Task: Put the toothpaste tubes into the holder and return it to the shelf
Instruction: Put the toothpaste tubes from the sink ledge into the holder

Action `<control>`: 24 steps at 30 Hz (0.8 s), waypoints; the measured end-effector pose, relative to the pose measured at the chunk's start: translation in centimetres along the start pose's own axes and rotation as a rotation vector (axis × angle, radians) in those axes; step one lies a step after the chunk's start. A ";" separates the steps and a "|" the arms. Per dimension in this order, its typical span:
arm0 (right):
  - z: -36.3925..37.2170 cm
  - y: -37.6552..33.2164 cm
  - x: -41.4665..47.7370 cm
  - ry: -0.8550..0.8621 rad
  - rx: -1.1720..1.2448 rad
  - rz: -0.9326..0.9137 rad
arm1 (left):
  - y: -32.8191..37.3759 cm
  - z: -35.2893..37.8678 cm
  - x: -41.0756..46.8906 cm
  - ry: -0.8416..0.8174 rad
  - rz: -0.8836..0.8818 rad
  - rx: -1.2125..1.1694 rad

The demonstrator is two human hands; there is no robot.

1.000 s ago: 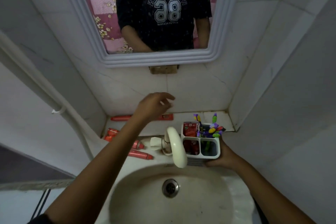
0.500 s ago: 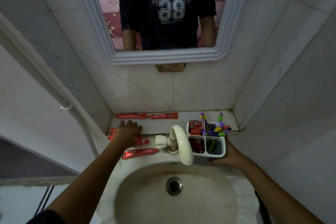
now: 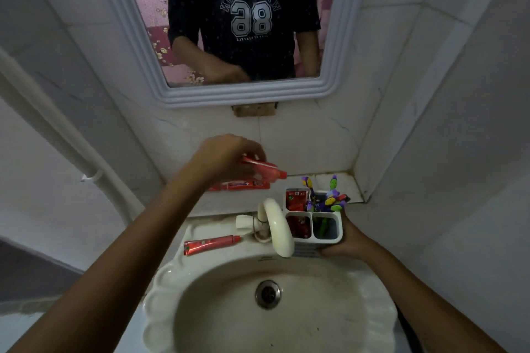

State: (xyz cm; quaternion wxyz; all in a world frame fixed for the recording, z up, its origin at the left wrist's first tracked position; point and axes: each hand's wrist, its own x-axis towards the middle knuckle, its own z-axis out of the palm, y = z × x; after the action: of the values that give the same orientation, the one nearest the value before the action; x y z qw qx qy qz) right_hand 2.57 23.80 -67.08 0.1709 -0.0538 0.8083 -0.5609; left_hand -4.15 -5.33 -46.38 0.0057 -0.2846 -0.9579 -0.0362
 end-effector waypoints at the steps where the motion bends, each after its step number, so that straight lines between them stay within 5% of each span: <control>1: 0.0 0.0 0.0 0.011 -0.003 -0.007 | 1.4 -0.7 0.8 -0.048 0.057 0.025; 8: -0.1 0.3 -0.6 0.057 -0.029 -0.004 | 8.5 0.6 5.8 -0.322 0.282 0.294; 24: -1.0 0.6 -0.1 0.061 0.022 0.013 | 10.4 1.0 6.1 -0.526 0.149 0.302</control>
State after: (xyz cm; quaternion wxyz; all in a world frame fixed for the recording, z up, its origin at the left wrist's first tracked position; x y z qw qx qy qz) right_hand 2.41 24.96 -67.24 0.1504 -0.0297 0.8072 -0.5701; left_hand -3.61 6.75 -46.49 -0.1973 -0.3498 -0.8975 0.1821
